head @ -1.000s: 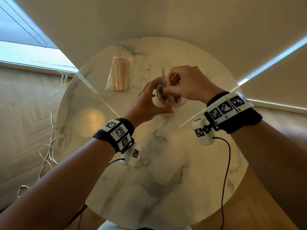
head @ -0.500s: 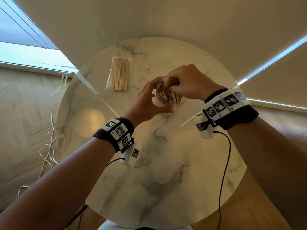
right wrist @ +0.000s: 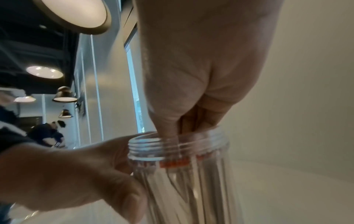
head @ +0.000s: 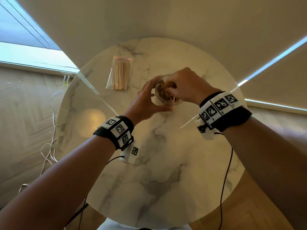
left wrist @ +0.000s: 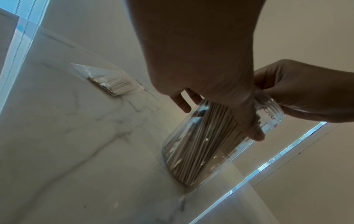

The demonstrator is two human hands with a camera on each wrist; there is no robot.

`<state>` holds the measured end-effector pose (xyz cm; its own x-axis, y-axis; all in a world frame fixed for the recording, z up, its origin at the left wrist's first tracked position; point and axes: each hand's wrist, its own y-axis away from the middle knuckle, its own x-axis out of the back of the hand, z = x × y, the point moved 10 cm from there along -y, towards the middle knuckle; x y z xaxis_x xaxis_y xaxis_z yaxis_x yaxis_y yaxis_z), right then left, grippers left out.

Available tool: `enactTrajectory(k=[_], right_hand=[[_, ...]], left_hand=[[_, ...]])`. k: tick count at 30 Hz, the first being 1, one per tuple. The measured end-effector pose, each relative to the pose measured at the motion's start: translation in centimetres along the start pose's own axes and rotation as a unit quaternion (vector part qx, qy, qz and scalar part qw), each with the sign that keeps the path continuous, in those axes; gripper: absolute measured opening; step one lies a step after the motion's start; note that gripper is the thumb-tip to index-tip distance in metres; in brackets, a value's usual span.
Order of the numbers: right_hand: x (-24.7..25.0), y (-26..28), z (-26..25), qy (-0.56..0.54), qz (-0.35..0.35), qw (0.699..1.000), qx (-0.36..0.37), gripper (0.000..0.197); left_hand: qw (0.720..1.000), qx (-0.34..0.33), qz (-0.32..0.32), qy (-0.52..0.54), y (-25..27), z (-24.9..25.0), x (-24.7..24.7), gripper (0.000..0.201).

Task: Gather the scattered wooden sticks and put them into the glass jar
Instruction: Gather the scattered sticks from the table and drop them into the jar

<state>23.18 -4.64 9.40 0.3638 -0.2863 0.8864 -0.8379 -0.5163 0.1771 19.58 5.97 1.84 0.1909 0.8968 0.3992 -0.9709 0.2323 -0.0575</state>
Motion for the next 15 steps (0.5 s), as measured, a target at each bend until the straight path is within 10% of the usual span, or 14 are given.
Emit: enactTrajectory(k=[15], right_hand=[[1.6,0.7,-2.7,0.07,0.026,0.983,0.165,0.015]], left_hand=[[0.999,0.011,-0.004,-0.052,0.0,-0.1,0.0,0.112]])
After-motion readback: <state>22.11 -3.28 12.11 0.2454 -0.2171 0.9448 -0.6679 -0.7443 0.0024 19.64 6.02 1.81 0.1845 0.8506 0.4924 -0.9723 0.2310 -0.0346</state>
